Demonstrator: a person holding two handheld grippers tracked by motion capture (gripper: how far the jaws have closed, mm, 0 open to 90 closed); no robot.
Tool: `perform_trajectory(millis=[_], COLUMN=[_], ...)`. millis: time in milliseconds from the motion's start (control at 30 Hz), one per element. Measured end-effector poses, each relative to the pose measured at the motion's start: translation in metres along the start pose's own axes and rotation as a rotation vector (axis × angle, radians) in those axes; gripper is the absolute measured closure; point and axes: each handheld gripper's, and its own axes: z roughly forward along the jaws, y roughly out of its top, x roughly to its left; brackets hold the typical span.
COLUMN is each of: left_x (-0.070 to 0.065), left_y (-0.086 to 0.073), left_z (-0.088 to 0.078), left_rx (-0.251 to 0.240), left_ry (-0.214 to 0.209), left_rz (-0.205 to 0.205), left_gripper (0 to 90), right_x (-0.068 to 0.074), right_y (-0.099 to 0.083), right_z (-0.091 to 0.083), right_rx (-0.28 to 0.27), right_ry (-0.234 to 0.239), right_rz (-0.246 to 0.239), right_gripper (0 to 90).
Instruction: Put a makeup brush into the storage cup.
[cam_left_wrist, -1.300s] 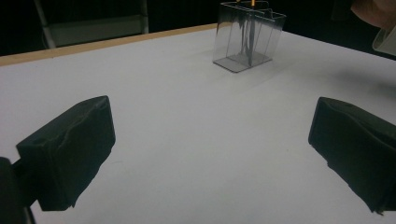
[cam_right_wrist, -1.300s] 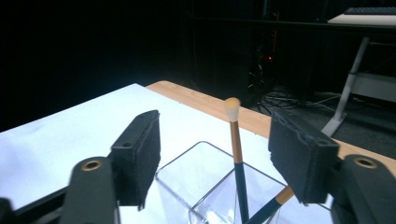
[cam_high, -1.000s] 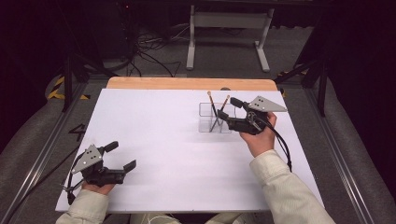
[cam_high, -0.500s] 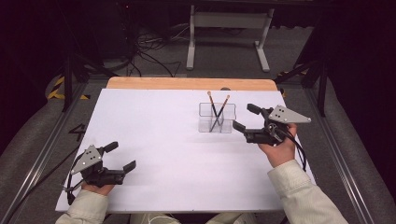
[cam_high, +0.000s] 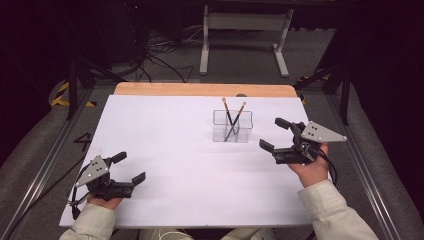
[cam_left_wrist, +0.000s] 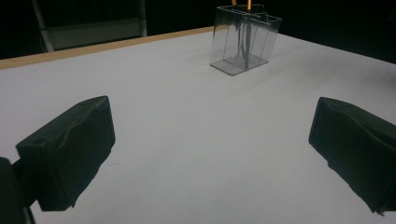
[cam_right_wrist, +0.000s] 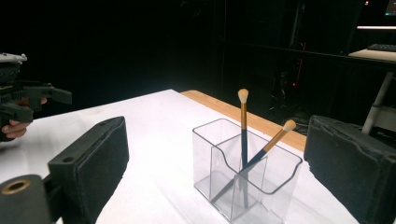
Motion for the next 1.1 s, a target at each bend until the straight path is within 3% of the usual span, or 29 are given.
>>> perform_trajectory(millis=[233, 600, 833, 1100], left_x=[0.0, -0.001, 0.0, -0.001], left_y=[0.0, 0.0, 0.001, 0.001], left_z=[0.0, 0.0, 0.0, 0.0], left_rx=[-0.001, -0.007, -0.007, -0.005], left_ry=[-0.004, -0.022, -0.03, -0.032], left_rz=[0.001, 0.0, 0.013, 0.008], left_gripper=[1.0, 0.9, 0.9, 0.9], right_x=[0.001, 0.003, 0.003, 0.006], right_y=[-0.009, -0.027, -0.042, -0.058], right_z=[-0.007, -0.014, -0.021, -0.025], right_rx=[0.041, 0.052, 0.038, 0.067], right_ry=[0.001, 0.022, 0.007, 0.004], right_rz=[-0.004, 0.02, 0.052, 0.068], right_gripper=[5.3, 2.5, 2.6, 2.5])
